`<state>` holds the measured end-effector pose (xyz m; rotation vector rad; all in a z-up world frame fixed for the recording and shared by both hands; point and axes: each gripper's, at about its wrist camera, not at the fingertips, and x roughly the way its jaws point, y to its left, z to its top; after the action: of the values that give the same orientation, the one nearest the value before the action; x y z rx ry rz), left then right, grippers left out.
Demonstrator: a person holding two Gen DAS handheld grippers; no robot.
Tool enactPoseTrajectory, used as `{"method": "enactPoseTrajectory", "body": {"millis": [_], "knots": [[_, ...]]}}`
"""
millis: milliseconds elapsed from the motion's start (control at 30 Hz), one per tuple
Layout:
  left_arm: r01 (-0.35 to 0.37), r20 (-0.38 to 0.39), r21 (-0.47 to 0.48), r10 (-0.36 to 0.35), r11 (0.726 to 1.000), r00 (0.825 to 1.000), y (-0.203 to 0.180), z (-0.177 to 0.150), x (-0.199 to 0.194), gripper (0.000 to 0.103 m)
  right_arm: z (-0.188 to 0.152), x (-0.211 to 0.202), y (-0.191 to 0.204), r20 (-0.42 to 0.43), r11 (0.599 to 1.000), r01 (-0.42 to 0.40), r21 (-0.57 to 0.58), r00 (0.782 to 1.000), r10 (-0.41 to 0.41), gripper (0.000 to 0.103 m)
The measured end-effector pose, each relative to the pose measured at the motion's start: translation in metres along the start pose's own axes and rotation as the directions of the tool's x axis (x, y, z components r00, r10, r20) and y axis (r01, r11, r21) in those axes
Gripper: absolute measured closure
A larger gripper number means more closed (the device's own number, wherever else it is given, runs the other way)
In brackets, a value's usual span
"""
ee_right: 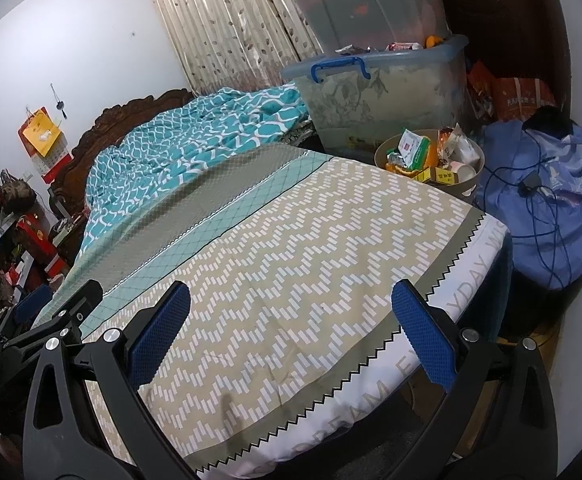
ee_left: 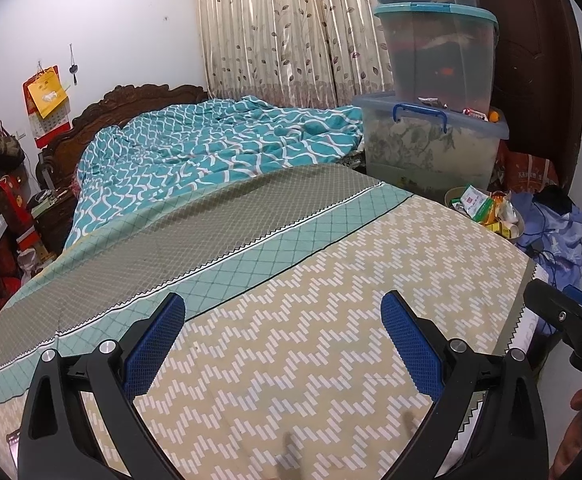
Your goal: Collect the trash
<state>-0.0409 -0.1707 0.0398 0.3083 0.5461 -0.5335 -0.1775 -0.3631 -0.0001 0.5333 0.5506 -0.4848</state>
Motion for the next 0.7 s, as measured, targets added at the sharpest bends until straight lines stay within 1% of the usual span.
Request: {"method": "enactPoseTrajectory", "body": {"millis": [700], "knots": [[-0.014, -0.004, 0.003, 0.014, 1.0, 1.0, -0.0011, -0.002, 0.0013, 0.008, -0.0033, 0.0002, 0.001, -0.008, 1.0, -0.002, -0.002, 1.0, 0.002, 0.003]]}}
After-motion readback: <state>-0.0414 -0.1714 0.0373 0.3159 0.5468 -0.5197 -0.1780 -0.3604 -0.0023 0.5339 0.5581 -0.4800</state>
